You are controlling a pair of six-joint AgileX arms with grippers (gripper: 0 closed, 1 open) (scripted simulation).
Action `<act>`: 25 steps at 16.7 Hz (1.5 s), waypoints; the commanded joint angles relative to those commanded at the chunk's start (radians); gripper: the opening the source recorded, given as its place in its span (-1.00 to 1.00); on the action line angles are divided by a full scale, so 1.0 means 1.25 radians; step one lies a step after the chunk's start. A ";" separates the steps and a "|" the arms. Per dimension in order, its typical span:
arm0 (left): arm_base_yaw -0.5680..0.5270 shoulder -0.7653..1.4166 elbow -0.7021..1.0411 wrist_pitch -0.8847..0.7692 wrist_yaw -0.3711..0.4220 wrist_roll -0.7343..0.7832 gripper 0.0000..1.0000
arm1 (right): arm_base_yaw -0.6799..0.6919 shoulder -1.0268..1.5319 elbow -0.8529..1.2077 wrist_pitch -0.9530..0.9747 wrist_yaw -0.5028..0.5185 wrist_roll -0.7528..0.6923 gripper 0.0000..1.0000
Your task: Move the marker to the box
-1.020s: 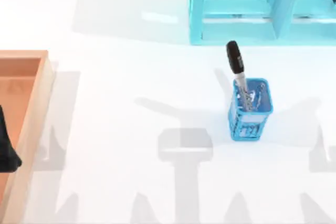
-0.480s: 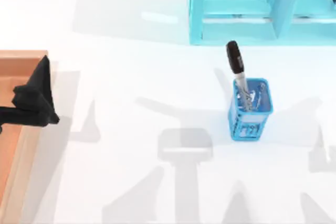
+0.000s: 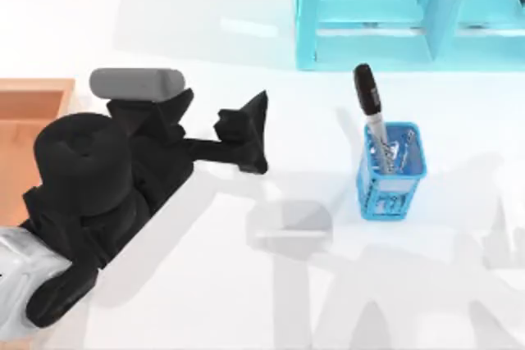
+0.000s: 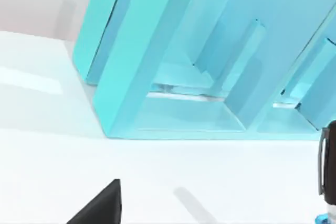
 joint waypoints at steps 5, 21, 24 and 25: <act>-0.135 0.313 0.088 0.179 -0.013 -0.093 1.00 | 0.000 0.000 0.000 0.000 0.000 0.000 1.00; -0.187 0.512 0.257 0.219 -0.010 -0.135 1.00 | 0.000 0.000 0.000 0.000 0.000 0.000 1.00; -0.182 0.586 0.379 0.173 -0.004 -0.134 1.00 | 0.000 0.000 0.000 0.000 0.000 0.000 1.00; -0.180 0.607 0.416 0.159 -0.001 -0.134 1.00 | 0.000 0.000 0.000 0.000 0.000 0.000 1.00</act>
